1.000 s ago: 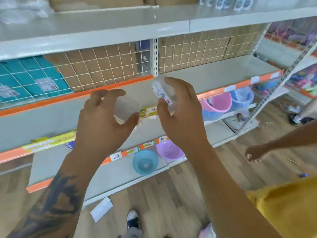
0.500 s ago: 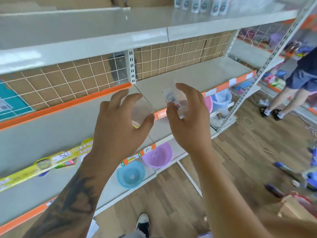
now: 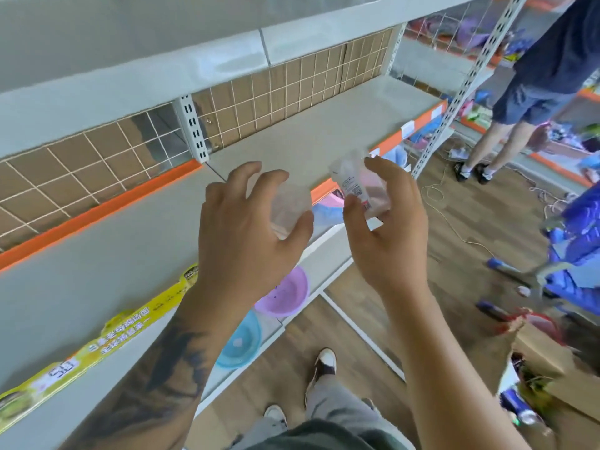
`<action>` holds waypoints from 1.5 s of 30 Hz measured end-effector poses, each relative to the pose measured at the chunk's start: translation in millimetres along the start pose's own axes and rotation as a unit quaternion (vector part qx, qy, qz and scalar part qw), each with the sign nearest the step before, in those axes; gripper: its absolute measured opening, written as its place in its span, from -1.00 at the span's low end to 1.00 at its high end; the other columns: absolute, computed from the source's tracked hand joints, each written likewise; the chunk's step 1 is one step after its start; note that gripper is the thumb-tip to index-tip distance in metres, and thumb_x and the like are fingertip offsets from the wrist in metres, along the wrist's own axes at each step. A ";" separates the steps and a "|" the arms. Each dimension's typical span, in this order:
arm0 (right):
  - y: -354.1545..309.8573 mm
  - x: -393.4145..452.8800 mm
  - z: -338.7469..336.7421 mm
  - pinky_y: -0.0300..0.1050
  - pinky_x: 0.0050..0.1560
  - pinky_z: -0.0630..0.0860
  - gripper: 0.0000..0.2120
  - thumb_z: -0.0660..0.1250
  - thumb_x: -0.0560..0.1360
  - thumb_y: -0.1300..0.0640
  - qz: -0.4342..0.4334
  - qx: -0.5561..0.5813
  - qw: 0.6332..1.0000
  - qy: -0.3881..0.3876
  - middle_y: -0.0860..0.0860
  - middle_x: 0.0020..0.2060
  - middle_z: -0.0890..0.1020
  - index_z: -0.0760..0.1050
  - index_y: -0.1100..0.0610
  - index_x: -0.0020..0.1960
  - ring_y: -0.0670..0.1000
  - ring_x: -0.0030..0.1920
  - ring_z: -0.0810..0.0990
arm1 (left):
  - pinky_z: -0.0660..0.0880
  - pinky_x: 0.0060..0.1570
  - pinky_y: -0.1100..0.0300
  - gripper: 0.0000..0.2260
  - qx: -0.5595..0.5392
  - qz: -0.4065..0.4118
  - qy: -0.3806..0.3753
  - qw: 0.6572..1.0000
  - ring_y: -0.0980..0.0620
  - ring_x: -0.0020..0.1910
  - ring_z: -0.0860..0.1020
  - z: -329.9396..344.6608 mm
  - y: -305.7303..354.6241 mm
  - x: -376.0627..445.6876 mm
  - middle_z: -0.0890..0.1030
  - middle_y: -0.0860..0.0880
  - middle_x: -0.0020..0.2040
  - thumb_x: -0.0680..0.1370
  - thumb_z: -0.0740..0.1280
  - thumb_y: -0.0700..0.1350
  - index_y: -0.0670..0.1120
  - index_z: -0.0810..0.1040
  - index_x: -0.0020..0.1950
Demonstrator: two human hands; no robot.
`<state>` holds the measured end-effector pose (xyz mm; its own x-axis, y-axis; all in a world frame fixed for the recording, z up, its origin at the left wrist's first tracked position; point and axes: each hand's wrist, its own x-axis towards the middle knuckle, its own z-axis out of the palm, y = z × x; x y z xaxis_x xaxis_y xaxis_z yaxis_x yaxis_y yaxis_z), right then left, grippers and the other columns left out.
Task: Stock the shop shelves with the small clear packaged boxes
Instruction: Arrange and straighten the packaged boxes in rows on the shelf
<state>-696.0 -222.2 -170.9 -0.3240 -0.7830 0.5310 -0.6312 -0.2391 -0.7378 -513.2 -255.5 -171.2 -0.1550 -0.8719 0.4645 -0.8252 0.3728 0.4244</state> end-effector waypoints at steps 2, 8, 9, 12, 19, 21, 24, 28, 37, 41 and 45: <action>10.2 0.4 0.5 -0.35 0.18 0.42 -0.56 0.39 0.53 0.27 -0.003 -0.011 1.000 0.002 -0.02 0.28 0.54 0.46 0.09 0.39 -0.14 0.23 0.51 | 0.38 0.18 0.00 -0.51 -0.003 -0.001 -0.005 1.000 -0.25 0.13 0.52 9.7 0.7 4.7 0.49 -0.06 0.40 0.48 0.34 0.26 0.05 0.57 0.33; 58.7 29.0 0.3 -0.33 0.25 0.41 -0.56 0.39 0.53 0.28 0.007 -0.004 1.000 0.005 -0.05 0.28 0.54 0.47 0.08 0.38 -0.29 0.28 0.43 | 0.40 0.21 -0.03 -0.51 -0.016 -0.002 -0.011 1.000 -0.25 0.16 0.49 54.4 18.7 35.3 0.48 -0.08 0.40 0.49 0.34 0.26 0.05 0.57 0.33; 67.5 36.5 -0.4 -0.26 0.26 0.45 -0.57 0.39 0.53 0.27 0.009 0.003 1.000 0.003 -0.04 0.29 0.54 0.47 0.08 0.38 -0.26 0.29 0.44 | 0.41 0.20 -0.03 -0.51 -0.016 0.000 -0.013 1.000 -0.24 0.16 0.49 62.8 23.5 41.1 0.48 -0.07 0.40 0.49 0.34 0.25 0.05 0.57 0.33; 95.9 61.0 -3.5 -0.02 0.24 0.53 -0.56 0.40 0.53 0.27 0.014 0.023 1.000 -0.001 -0.04 0.30 0.54 0.47 0.06 0.38 -0.16 0.32 0.48 | 0.44 0.18 -0.04 -0.51 -0.011 -0.008 -0.016 1.000 -0.22 0.16 0.47 89.3 40.2 60.7 0.47 -0.05 0.40 0.49 0.34 0.26 0.06 0.55 0.34; 183.7 151.6 -41.5 0.15 0.23 0.54 -0.56 0.41 0.53 0.28 0.001 0.067 0.997 -0.037 -0.01 0.35 0.52 0.48 0.09 0.38 -0.03 0.37 0.50 | 0.43 0.22 -0.05 -0.51 0.004 -0.031 -0.003 1.000 -0.23 0.18 0.49 167.0 116.3 136.3 0.47 -0.04 0.40 0.49 0.34 0.27 0.07 0.55 0.34; 208.7 179.9 -61.2 0.14 0.23 0.55 -0.56 0.41 0.52 0.28 -0.002 0.072 0.996 -0.047 -0.03 0.35 0.52 0.48 0.11 0.38 0.02 0.36 0.52 | 0.43 0.23 -0.05 -0.50 0.012 -0.033 0.001 0.999 -0.23 0.19 0.49 188.4 145.1 159.2 0.47 -0.05 0.41 0.49 0.34 0.28 0.07 0.55 0.35; 246.6 221.4 -91.1 0.13 0.25 0.54 -0.55 0.41 0.52 0.30 -0.017 0.077 0.995 -0.053 -0.04 0.33 0.52 0.48 0.12 0.38 0.03 0.36 0.51 | 0.44 0.25 -0.04 -0.49 0.017 -0.041 0.018 0.999 -0.23 0.19 0.47 220.6 188.0 192.4 0.47 -0.06 0.42 0.50 0.30 0.29 0.06 0.56 0.35; 292.3 273.1 -123.0 0.15 0.24 0.54 -0.57 0.40 0.53 0.29 -0.023 0.091 0.994 -0.057 -0.05 0.33 0.53 0.48 0.11 0.38 0.01 0.39 0.48 | 0.42 0.26 -0.02 -0.49 0.027 -0.058 0.037 0.997 -0.21 0.20 0.46 259.9 234.1 224.7 0.46 -0.05 0.43 0.48 0.33 0.28 0.07 0.55 0.36; 350.4 360.2 -156.1 0.13 0.21 0.54 -0.58 0.39 0.54 0.26 -0.038 0.120 0.991 -0.045 -0.02 0.33 0.52 0.46 0.10 0.38 -0.04 0.36 0.48 | 0.37 0.26 -0.01 -0.51 0.070 -0.040 0.062 0.995 -0.21 0.22 0.48 296.7 300.7 290.1 0.47 -0.05 0.42 0.48 0.36 0.24 0.05 0.56 0.36; 363.5 402.7 -164.8 0.12 0.17 0.55 -0.57 0.38 0.53 0.24 -0.061 0.129 0.989 -0.029 -0.01 0.30 0.53 0.46 0.12 0.38 0.03 0.33 0.52 | 0.37 0.28 -0.03 -0.52 0.079 0.006 0.098 0.992 -0.22 0.22 0.49 304.4 327.3 332.9 0.50 -0.07 0.39 0.49 0.39 0.21 0.03 0.57 0.34; 368.7 459.2 -166.0 0.04 0.20 0.55 -0.57 0.39 0.53 0.23 -0.113 0.134 0.984 -0.016 0.02 0.31 0.53 0.46 0.14 0.38 -0.04 0.34 0.50 | 0.38 0.27 -0.07 -0.52 0.092 0.022 0.147 0.985 -0.25 0.21 0.51 308.4 347.6 384.5 0.51 -0.06 0.39 0.48 0.37 0.24 0.04 0.58 0.32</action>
<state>-1194.5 -574.6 -130.0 -0.1727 -0.7091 0.6836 -0.4747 -0.5482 -0.6886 -1027.2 -559.1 -84.8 -0.0508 -0.7170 0.6952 -0.9097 0.3205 0.2641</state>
